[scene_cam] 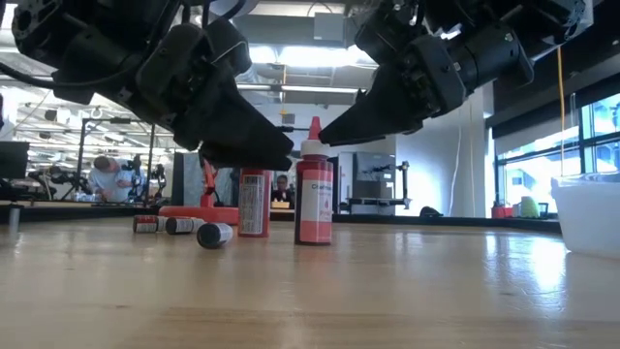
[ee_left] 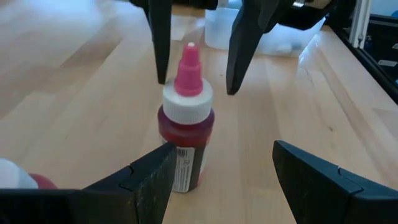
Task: Pick & Place food coloring
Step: Put the big pink bottle into the transparent container
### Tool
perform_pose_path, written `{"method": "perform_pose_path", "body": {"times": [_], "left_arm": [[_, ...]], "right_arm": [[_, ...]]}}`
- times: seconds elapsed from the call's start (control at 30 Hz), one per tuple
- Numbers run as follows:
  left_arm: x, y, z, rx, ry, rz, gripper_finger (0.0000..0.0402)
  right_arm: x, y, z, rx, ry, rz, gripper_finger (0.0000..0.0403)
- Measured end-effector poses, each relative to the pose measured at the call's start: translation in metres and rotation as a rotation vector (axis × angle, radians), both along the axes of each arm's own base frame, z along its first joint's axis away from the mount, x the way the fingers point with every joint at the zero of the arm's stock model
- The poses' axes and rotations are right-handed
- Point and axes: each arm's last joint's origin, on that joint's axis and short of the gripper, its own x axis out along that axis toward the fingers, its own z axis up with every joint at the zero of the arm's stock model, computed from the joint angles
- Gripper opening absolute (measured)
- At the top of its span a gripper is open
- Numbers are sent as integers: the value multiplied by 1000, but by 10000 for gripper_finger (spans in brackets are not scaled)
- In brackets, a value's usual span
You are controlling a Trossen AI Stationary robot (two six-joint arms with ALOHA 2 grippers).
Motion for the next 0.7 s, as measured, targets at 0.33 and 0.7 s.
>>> {"method": "perform_pose_path", "body": {"times": [0.33,0.7], "left_arm": [[0,0,0,3,4,4,259],[0,0,0,3,4,4,259]], "right_arm": [[0,-1,0,3,-4,1,166],[0,-3,-1,1,14,-4,171]]}}
